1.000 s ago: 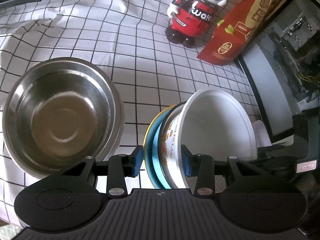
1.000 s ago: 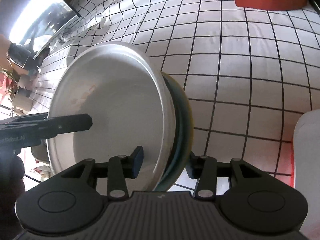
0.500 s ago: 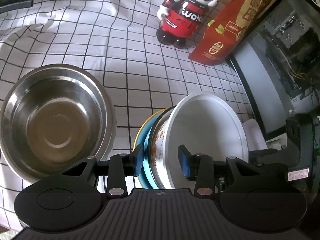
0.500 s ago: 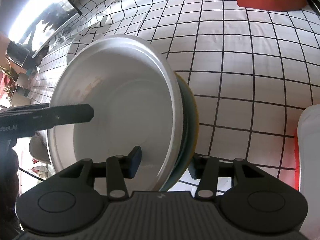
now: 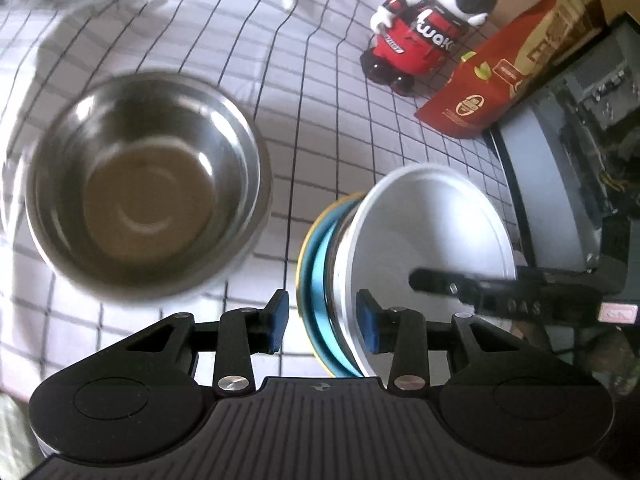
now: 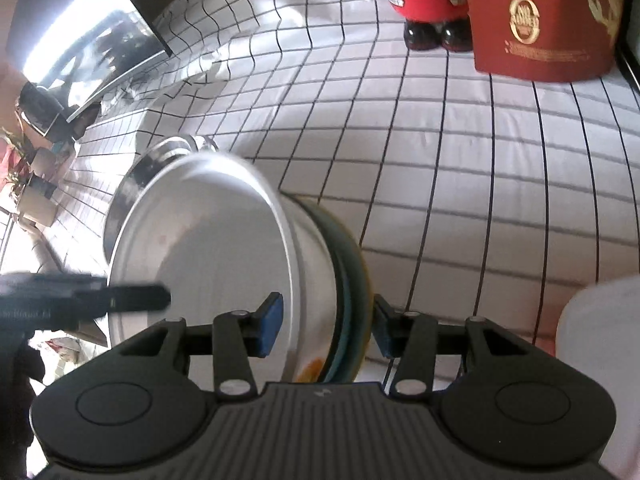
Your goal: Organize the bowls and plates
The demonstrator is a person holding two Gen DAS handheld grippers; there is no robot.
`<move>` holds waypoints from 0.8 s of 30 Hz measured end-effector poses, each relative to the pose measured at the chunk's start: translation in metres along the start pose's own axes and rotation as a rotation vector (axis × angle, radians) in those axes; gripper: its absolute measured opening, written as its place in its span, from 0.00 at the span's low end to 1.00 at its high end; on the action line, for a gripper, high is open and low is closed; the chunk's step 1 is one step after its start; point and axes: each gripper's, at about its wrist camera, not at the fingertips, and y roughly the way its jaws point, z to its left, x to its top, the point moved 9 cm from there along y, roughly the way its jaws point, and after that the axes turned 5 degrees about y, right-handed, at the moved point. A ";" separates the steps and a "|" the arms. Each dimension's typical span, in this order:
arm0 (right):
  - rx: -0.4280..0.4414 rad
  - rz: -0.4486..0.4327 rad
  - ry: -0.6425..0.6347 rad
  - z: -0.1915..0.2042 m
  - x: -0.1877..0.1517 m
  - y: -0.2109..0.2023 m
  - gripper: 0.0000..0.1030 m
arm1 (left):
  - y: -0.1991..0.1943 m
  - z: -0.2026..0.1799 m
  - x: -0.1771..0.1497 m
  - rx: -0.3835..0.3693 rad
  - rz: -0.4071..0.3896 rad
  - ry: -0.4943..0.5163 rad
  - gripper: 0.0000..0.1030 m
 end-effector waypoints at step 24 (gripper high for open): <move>0.128 0.132 0.032 0.021 -0.024 0.026 0.55 | 0.002 0.020 -0.021 -0.060 0.052 -0.118 0.43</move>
